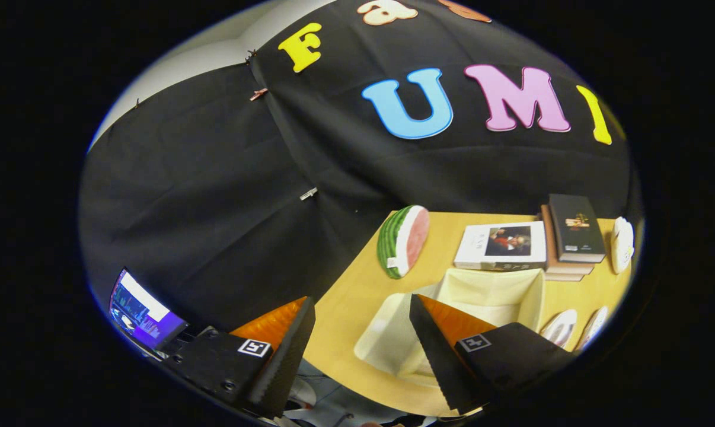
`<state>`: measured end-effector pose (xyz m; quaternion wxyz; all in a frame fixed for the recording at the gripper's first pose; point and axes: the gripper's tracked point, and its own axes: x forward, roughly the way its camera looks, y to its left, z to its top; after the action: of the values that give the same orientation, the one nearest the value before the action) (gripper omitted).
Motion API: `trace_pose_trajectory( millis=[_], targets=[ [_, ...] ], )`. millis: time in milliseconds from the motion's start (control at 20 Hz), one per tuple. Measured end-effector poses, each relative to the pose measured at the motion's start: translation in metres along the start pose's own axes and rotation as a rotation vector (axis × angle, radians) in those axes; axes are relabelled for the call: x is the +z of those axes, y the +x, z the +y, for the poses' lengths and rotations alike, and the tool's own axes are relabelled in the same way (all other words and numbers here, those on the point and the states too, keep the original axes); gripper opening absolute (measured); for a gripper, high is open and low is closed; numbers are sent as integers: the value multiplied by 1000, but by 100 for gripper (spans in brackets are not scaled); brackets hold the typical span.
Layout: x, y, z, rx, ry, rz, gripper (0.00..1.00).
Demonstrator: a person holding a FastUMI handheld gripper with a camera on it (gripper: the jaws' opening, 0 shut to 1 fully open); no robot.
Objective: Open the storage box then place both shoes into the box .Put the left shoe in first, then the right shoe, with the right side of both shoes facing outward in a uniform manner.
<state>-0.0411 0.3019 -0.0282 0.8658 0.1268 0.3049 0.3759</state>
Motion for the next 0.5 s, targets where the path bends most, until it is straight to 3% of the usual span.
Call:
trace_pose_trajectory(
  millis=[300, 500],
  targets=[
    [5, -51, -90, -174, -9, -41, 98],
    [-16, -83, -156, -308, -8, -42, 98]
  ],
)
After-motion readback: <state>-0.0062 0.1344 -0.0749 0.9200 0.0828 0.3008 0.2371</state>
